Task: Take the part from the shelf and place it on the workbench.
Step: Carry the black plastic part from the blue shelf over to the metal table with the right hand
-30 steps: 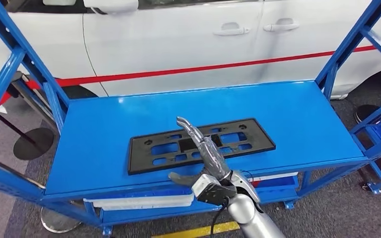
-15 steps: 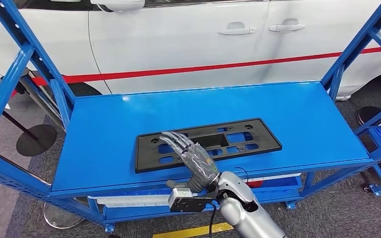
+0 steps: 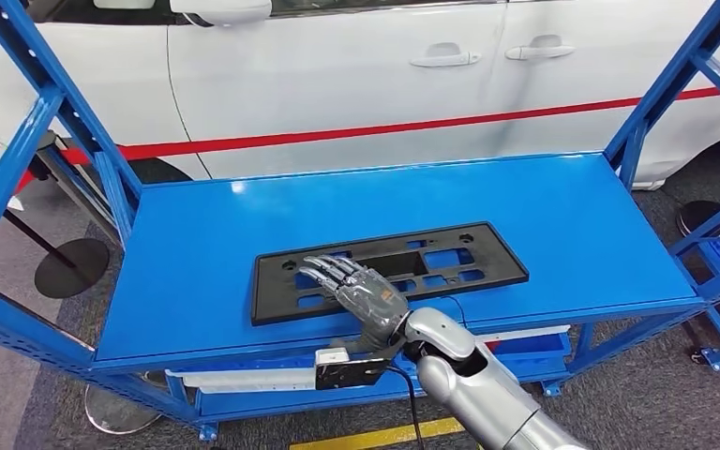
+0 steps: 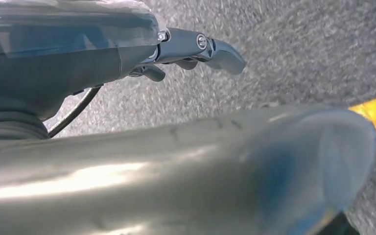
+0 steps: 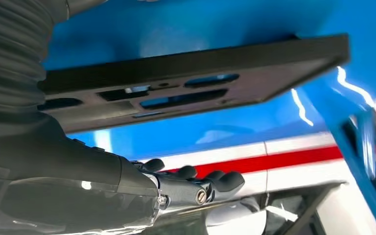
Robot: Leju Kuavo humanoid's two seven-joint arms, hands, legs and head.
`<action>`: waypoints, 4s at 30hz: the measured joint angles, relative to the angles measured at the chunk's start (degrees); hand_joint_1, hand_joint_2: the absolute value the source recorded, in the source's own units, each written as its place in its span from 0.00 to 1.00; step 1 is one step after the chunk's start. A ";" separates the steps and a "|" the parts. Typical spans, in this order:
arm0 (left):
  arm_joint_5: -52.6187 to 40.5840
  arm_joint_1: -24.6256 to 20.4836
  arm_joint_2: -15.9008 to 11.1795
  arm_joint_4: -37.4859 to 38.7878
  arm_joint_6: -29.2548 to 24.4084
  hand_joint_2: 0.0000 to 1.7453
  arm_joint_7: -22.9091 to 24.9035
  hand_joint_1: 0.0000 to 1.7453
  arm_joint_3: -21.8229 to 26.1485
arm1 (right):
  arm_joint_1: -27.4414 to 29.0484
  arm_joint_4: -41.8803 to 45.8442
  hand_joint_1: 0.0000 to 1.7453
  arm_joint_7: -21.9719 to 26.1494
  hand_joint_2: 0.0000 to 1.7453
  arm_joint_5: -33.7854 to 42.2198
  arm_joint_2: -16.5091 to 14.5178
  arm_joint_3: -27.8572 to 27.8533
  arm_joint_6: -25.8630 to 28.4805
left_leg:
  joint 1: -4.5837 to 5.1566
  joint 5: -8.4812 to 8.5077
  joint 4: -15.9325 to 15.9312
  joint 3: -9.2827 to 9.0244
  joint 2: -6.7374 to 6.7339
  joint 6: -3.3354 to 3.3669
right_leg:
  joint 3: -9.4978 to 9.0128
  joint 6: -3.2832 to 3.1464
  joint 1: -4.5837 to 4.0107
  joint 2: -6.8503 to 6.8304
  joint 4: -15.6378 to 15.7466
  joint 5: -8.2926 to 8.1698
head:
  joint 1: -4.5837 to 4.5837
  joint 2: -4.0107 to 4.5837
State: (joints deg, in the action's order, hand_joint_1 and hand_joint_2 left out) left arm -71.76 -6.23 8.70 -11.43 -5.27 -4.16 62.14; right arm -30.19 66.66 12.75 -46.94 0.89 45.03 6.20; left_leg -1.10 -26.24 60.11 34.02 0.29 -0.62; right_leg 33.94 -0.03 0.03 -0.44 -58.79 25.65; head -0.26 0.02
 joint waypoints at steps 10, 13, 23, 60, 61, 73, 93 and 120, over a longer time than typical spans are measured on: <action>0.01 0.49 -0.21 0.00 0.05 0.00 -0.10 0.00 0.00 | -1.96 -0.96 0.00 -5.62 1.00 -6.33 1.69 3.33 0.39 | 0.11 0.79 -0.42 0.42 0.18 1.96 | 7.93 1.63 0.30 0.20 -15.98 6.75 | -0.38 0.00; 0.14 0.57 -0.15 0.02 0.02 0.00 -0.18 0.00 0.00 | -2.10 -0.88 0.00 -6.34 1.00 -7.46 1.91 3.79 0.22 | 0.38 0.77 -0.50 0.25 0.33 1.92 | 2.88 0.19 -0.17 0.36 -5.26 1.10 | -0.31 0.00; 0.28 0.88 -0.35 0.07 0.01 0.00 -0.69 0.00 0.00 | -2.61 -0.15 0.00 -9.36 1.00 -11.39 2.32 4.60 -0.16 | 0.37 -5.63 10.80 5.24 0.06 -0.35 | -0.94 -1.76 -0.24 -0.13 2.90 -1.62 | -0.28 0.00; 0.84 0.86 -1.56 0.07 -0.51 0.00 0.04 0.00 0.33 | -8.97 -4.54 0.00 -23.32 1.00 -23.36 1.84 7.39 -13.07 | 0.29 0.24 0.50 -0.17 -0.10 -0.25 | -0.99 -0.80 -0.15 0.32 1.06 -0.30 | -0.74 0.00; 0.86 0.83 -1.58 0.07 -0.55 0.00 0.05 0.00 0.34 | -9.13 -4.61 0.00 -23.41 1.00 -23.31 1.84 7.40 -13.39 | 0.34 0.43 -0.86 -0.82 -0.10 0.08 | -0.86 -0.55 -0.26 0.37 0.77 -0.13 | -0.76 0.00; 1.40 0.94 -1.77 0.07 -0.98 0.00 -0.66 0.00 1.07 | -8.88 -5.44 1.00 -23.46 1.00 -23.07 1.98 7.88 -13.89 | 0.11 1.07 -1.33 -0.45 0.00 1.96 | 3.80 0.99 0.21 0.46 -9.46 3.52 | -1.31 0.00; 1.56 0.97 -1.99 0.07 -0.79 0.00 -1.00 0.00 1.34 | -9.68 -6.37 1.00 -23.55 1.00 -23.32 1.48 8.69 -13.70 | 0.08 0.44 -0.48 -0.20 -0.01 0.29 | -0.68 -0.07 -0.28 0.24 0.21 0.25 | -1.01 0.00; 2.49 1.30 -0.56 0.07 -2.20 1.00 -6.47 0.00 1.75 | -9.60 13.90 1.00 -28.21 1.00 -42.89 1.96 -11.47 12.07 | -0.06 -0.54 6.89 4.40 -0.10 -0.35 | -0.57 -1.03 -0.02 0.36 0.61 0.31 | -1.09 0.00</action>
State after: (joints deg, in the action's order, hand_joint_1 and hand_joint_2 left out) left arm -69.26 -4.93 8.14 -11.37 -7.46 -10.64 63.89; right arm -39.79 80.56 -15.45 -89.83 2.85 33.56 18.26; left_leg -1.16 -26.78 67.00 38.43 0.19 -0.96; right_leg 33.38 -1.06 0.02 -0.08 -58.19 25.96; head -1.35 0.02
